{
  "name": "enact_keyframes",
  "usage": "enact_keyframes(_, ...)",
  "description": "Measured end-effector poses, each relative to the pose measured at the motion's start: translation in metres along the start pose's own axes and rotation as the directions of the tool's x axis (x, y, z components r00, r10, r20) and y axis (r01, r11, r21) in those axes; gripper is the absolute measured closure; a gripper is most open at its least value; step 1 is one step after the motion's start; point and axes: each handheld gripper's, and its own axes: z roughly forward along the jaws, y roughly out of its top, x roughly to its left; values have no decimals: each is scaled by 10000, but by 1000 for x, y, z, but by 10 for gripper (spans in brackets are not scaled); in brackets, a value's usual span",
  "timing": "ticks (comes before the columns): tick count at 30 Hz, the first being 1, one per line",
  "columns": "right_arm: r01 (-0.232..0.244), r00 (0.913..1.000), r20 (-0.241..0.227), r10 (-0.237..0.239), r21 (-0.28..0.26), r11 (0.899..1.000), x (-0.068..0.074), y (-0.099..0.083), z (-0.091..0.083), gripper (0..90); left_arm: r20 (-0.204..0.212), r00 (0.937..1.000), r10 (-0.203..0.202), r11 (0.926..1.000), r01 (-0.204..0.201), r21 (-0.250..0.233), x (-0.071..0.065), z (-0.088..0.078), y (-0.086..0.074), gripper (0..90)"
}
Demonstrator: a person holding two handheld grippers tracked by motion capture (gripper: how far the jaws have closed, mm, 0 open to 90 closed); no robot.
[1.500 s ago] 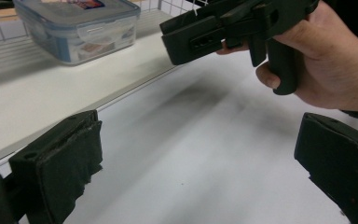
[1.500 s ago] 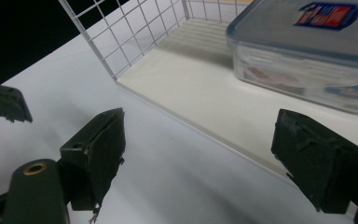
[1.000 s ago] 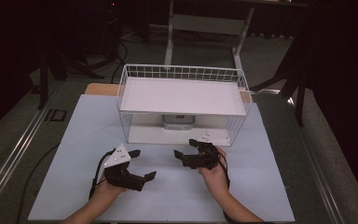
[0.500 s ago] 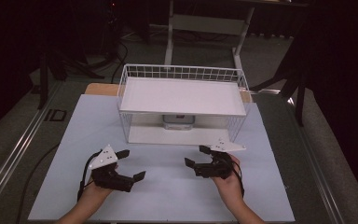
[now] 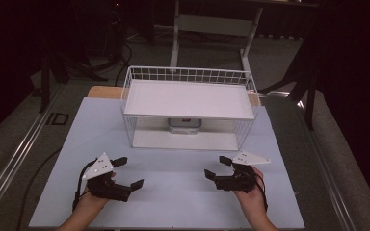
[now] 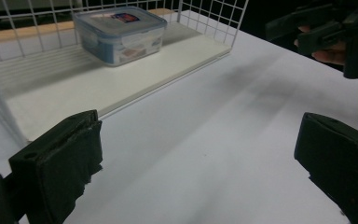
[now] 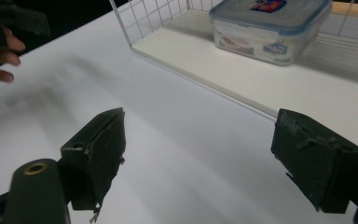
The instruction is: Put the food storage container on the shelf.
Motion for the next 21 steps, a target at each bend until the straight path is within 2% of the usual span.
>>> enact_keyframes(5, 31, 9999, 103, -33, 150, 9999, 0, -8, -10, 175, 83, 9998, -207, 9997, 209, -155, 2, -4, -3, 17)
enact_keyframes(9, -167, 9998, 87, 167, 0, 9999, -3, -12, -19, 176, 72, 9998, -204, 9998, 205, -84, 1, -5, -6, 17)
enact_keyframes(14, 258, 9994, 213, -258, -18, 9997, -10, -17, -30, 178, 20, 9997, -260, 9996, 260, -76, 2, -4, -9, 17)
enact_keyframes(21, 653, 9978, 117, -653, 14, 9979, -25, -26, -38, 178, -185, 9995, -267, 9996, 266, -90, 7, -4, -12, 17)
